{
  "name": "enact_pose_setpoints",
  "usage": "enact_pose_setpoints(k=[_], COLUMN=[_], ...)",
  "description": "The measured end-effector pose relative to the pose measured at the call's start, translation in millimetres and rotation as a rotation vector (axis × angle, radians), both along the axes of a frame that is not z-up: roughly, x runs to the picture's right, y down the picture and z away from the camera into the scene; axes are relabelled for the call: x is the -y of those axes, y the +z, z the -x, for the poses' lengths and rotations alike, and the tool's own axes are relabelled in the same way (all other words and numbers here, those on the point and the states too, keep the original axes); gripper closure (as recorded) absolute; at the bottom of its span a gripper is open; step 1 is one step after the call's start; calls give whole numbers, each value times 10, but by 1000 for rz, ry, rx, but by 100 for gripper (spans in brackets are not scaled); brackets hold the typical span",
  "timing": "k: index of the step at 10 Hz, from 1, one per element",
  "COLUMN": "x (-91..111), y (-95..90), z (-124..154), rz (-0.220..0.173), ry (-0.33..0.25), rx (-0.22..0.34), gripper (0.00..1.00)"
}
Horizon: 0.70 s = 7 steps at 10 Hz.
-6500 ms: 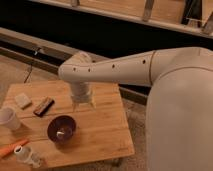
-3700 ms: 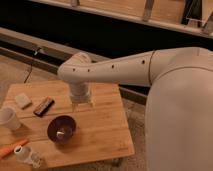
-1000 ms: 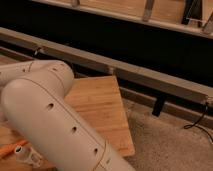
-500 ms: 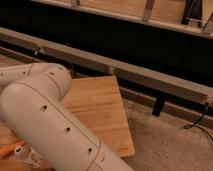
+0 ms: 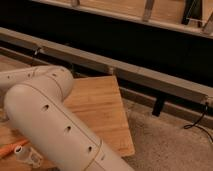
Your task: Place the ceramic cup in the ceramic bowl
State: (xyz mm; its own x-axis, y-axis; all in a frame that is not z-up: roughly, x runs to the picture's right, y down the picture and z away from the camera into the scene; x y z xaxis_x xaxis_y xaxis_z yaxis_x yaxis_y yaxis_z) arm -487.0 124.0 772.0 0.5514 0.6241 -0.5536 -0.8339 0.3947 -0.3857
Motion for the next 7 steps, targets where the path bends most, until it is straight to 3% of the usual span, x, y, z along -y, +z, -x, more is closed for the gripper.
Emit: enact_pose_setpoints(k=[5, 7], x=[-167, -165], y=[64, -10], z=[62, 21], rz=[-9, -5], ry=[-11, -11], rx=[102, 112], gripper=[87, 99])
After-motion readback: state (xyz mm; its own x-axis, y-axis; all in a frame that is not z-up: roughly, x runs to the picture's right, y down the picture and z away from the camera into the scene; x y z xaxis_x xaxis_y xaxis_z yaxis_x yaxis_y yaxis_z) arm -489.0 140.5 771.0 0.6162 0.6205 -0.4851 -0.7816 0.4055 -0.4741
